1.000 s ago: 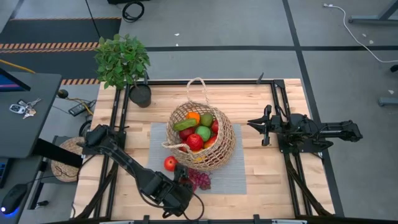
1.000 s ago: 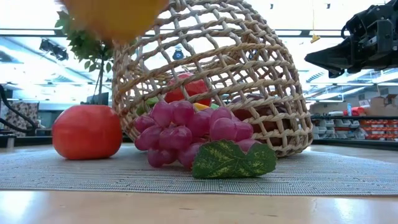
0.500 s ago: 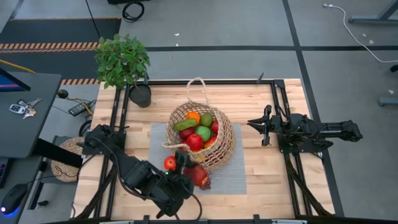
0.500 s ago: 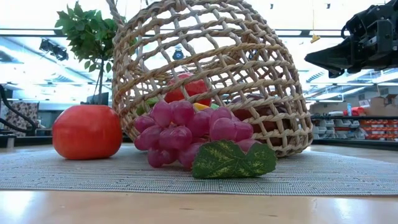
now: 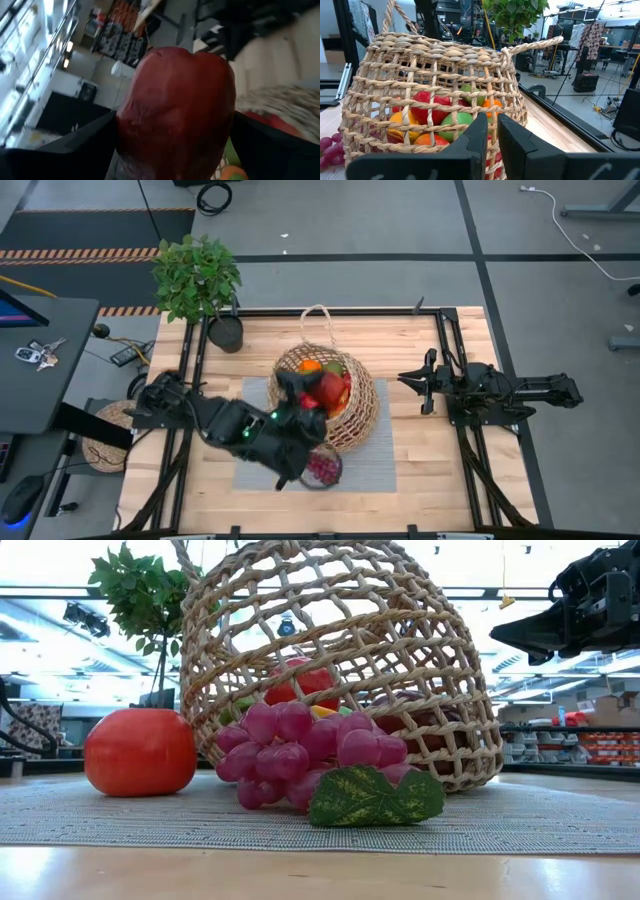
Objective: Build produce basket
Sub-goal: Put the red apple into the basket
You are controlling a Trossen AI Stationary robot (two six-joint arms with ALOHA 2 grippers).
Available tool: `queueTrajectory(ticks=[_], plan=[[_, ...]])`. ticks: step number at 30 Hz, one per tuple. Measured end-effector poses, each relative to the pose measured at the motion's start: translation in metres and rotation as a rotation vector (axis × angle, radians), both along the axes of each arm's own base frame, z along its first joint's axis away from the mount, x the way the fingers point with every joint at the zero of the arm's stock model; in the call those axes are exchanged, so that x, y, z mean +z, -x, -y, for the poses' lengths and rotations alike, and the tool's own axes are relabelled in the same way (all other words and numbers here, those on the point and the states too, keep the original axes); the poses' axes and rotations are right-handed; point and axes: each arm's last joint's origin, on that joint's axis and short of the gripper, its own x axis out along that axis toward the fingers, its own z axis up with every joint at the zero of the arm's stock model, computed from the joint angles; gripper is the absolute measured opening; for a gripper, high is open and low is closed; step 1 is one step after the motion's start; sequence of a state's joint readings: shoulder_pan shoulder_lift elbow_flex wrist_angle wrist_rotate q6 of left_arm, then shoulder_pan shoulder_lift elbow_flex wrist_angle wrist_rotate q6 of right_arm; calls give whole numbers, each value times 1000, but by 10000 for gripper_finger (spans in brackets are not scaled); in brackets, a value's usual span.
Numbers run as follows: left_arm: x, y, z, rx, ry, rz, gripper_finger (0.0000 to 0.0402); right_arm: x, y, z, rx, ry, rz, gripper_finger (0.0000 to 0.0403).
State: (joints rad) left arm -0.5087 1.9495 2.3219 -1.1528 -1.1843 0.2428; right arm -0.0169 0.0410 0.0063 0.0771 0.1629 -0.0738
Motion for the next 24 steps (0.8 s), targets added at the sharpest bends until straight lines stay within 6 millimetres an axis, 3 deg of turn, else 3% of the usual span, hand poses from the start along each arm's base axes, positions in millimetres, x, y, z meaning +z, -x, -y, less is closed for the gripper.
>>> queueTrajectory(ticks=[7, 16, 24], plan=[[11, -9, -32, 117, 117, 135, 352, 0, 0, 0, 1, 0, 0, 50], [34, 17, -93, 190, 417, 217, 352, 0, 0, 0, 0, 0, 4, 50], [41, 29, -124, 287, 577, 297, 353, 0, 0, 0, 0, 0, 4, 50]])
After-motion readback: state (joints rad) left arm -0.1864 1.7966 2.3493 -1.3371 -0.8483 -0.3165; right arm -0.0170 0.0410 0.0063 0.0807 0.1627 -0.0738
